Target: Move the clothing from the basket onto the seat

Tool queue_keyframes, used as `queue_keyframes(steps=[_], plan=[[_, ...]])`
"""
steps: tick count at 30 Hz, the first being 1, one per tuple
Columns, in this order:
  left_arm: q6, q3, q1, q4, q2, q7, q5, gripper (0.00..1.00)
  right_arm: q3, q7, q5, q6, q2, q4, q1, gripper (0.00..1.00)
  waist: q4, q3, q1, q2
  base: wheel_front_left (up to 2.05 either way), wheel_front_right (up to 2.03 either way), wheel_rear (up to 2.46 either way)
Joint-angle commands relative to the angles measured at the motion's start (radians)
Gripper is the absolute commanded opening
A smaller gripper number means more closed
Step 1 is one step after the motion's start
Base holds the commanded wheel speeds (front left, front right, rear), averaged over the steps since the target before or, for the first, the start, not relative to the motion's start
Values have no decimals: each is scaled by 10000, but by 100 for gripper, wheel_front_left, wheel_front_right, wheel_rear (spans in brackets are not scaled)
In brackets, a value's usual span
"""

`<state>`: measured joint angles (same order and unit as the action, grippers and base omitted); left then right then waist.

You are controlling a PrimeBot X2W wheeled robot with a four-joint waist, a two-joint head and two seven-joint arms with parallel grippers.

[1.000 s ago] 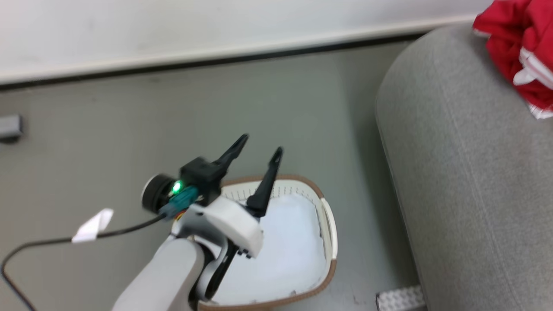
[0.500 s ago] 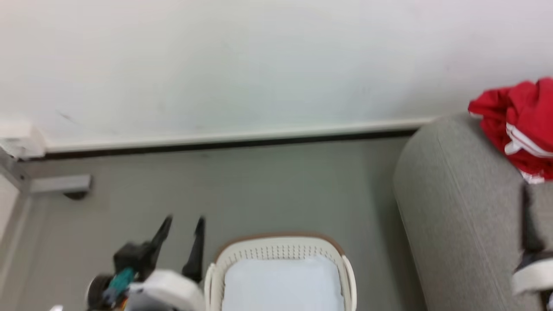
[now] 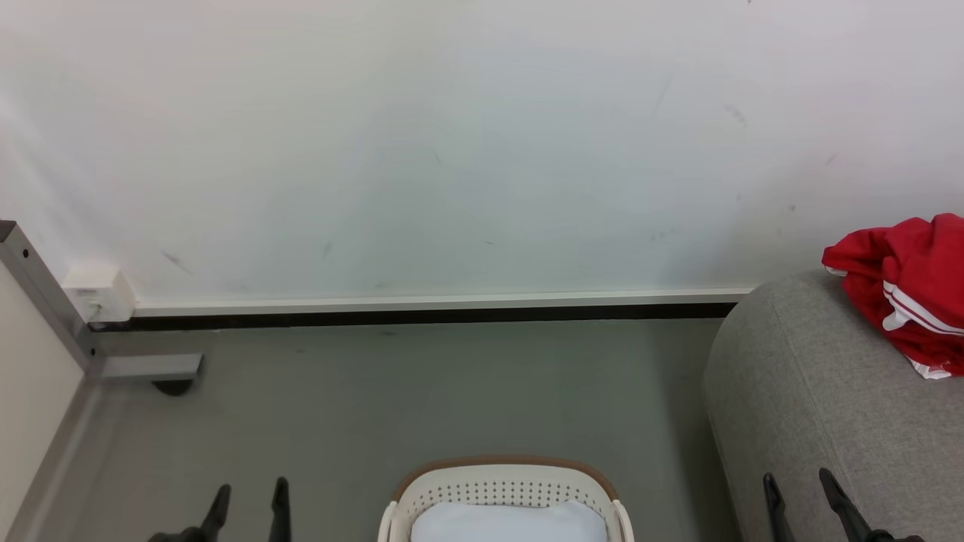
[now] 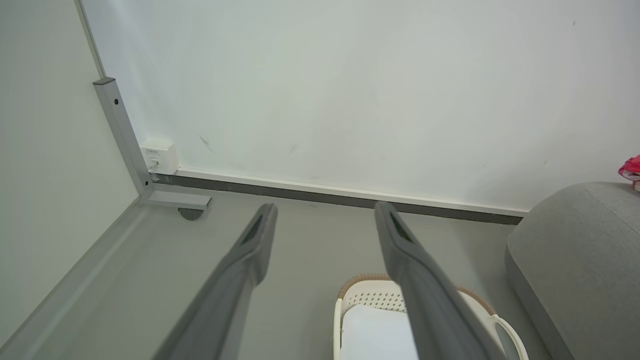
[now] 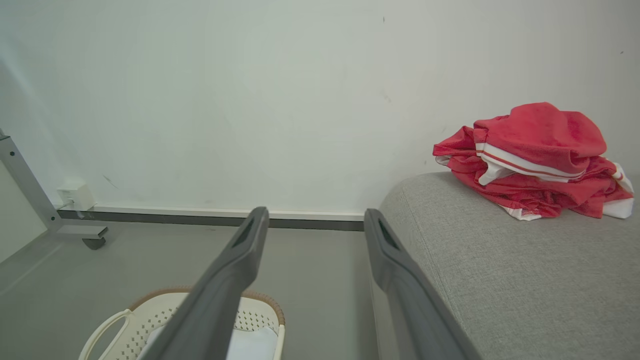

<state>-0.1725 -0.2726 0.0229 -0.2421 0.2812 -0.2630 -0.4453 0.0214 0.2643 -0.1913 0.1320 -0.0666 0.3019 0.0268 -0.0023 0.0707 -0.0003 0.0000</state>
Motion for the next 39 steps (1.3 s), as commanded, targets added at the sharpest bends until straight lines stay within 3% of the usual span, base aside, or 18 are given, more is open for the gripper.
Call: queue_keyframes(steps=[1,13,21,22,26,39], plan=[[170,266,235,103,-180,-20,266,100,-26,0,169,-26,23,128,167,100,5,29,3,0,0,0,0],[1090,1256,259,-170,-1011,-22,1189,100,-190,0,331,-25,160,187,51,100,130,38,3,0,0,0,0],[1449,1589,173,-296,-1327,-22,1592,100,-213,0,155,-25,162,200,89,100,212,6,3,0,0,0,0],[1457,1563,235,-323,-1372,4,1407,0,-211,-2,176,0,157,222,108,0,211,7,3,0,0,0,0],[1478,1553,319,-621,-1483,82,1213,0,-245,-71,-6,0,195,503,175,0,213,1,3,0,0,0,0],[1750,1970,11,-510,-1623,735,-1036,0,-445,-723,-2495,-3,184,294,-106,0,193,-76,3,0,0,0,0]])
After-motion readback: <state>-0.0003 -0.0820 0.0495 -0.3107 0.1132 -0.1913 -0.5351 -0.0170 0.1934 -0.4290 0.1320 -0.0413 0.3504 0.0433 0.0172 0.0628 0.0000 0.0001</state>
